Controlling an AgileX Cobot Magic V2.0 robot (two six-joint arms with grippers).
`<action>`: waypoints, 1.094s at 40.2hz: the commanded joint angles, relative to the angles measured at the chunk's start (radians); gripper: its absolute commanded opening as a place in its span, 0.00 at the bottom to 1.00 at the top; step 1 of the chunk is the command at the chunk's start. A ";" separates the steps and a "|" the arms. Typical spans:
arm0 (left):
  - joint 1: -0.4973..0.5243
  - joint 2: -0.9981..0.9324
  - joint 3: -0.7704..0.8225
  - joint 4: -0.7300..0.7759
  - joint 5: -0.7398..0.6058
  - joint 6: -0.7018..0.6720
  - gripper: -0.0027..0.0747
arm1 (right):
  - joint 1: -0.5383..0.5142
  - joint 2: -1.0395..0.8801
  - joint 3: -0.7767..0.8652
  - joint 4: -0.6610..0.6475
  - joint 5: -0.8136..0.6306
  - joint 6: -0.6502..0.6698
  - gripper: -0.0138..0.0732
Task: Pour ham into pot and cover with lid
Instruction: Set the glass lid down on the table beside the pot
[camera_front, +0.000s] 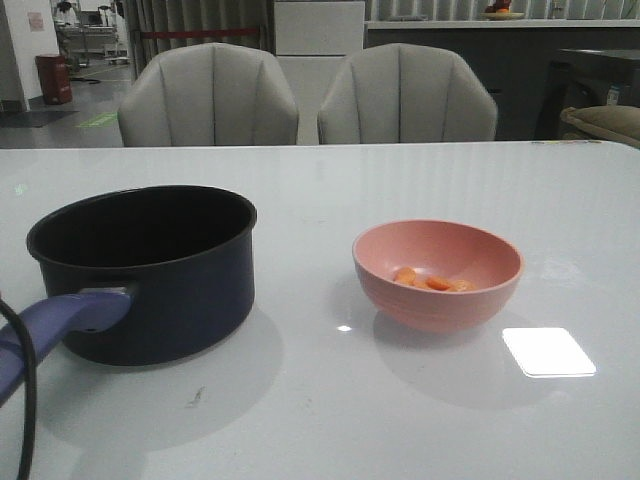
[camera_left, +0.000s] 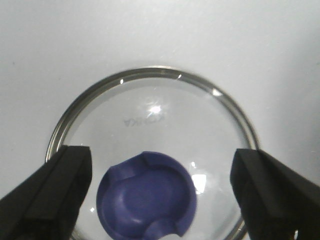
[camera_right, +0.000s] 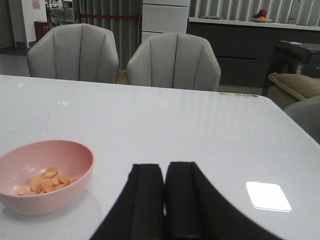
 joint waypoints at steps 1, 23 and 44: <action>-0.038 -0.118 -0.035 -0.002 -0.019 0.008 0.79 | 0.000 -0.021 -0.005 0.001 -0.086 -0.001 0.34; -0.166 -0.747 0.266 -0.058 -0.289 0.006 0.79 | 0.000 -0.021 -0.005 0.001 -0.086 -0.001 0.34; -0.270 -1.288 0.690 -0.092 -0.554 0.006 0.79 | 0.000 -0.020 -0.005 0.001 -0.086 -0.001 0.34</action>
